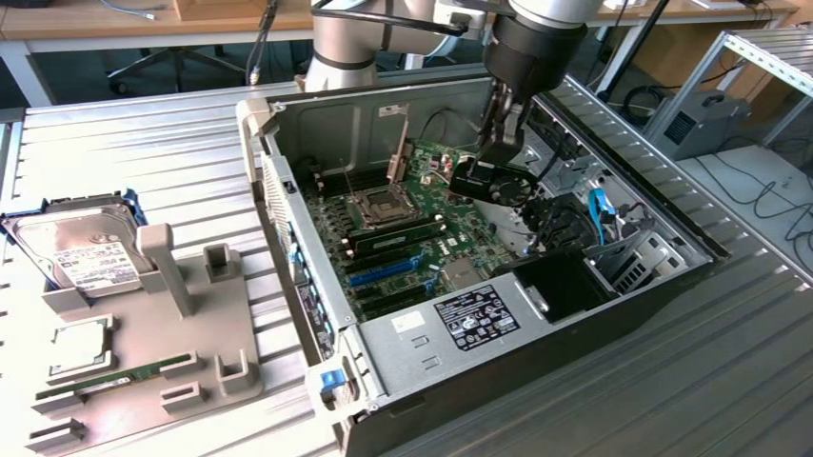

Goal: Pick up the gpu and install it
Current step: 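Insert the gpu into the slot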

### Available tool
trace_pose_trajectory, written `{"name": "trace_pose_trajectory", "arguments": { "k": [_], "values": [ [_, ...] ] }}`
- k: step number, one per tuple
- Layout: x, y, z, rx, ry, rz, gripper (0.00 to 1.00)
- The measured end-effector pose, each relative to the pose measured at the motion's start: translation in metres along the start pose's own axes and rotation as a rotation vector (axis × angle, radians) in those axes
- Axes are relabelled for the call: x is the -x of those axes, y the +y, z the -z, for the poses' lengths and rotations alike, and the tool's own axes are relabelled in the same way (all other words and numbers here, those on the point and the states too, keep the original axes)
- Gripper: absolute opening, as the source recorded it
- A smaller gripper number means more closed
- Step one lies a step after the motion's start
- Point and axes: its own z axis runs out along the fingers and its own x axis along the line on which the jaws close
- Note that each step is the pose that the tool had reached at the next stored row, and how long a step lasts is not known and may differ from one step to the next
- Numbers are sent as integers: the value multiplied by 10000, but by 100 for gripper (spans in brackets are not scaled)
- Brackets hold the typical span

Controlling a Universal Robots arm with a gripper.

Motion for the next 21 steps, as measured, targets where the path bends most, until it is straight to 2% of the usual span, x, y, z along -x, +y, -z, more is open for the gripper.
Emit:
{"name": "trace_pose_trajectory", "arguments": {
  "k": [21],
  "values": [
    [0, 0, 0, 4, 4, 172, 26]
  ]
}}
